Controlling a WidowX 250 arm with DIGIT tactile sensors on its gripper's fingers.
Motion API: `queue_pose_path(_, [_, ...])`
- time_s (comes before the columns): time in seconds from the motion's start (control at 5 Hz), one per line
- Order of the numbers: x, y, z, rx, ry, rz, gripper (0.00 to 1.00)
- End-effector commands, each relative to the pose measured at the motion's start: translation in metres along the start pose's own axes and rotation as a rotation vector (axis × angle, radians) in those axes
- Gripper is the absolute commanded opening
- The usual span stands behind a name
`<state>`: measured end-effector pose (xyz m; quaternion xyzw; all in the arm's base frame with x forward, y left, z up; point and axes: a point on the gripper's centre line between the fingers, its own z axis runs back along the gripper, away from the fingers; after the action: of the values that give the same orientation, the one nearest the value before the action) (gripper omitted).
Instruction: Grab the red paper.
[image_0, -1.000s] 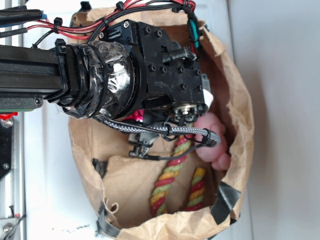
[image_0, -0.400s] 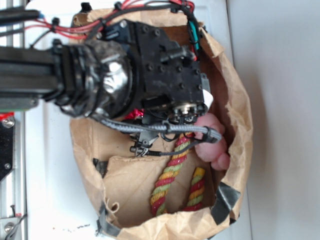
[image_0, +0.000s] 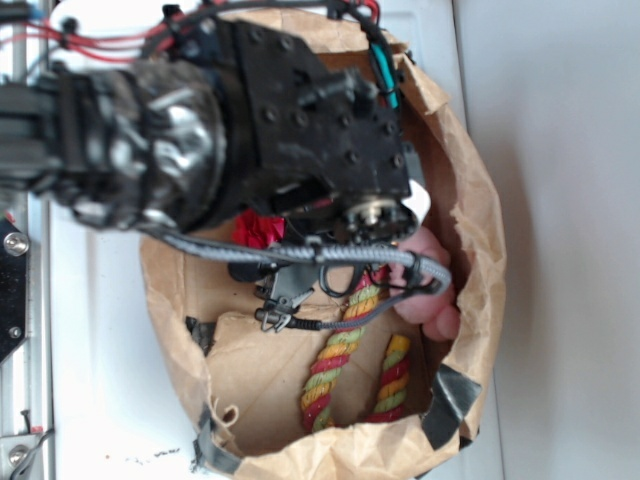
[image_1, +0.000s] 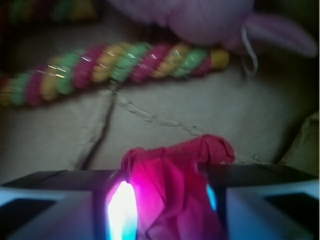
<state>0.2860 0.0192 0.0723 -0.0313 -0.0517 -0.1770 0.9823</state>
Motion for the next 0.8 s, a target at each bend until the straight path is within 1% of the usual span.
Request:
queue_pose_path(0.0, [0.015, -0.006, 0.053, 0.067, -0.105, 0.025, 0.00])
queue_pose_path(0.2, [0.019, -0.011, 0.072, 0.068, -0.127, 0.030, 0.00])
queue_pose_path(0.4, [0.023, -0.012, 0.089, 0.048, -0.149, 0.035, 0.00])
queue_pose_path(0.6, [0.026, -0.018, 0.098, 0.070, -0.156, 0.051, 0.00])
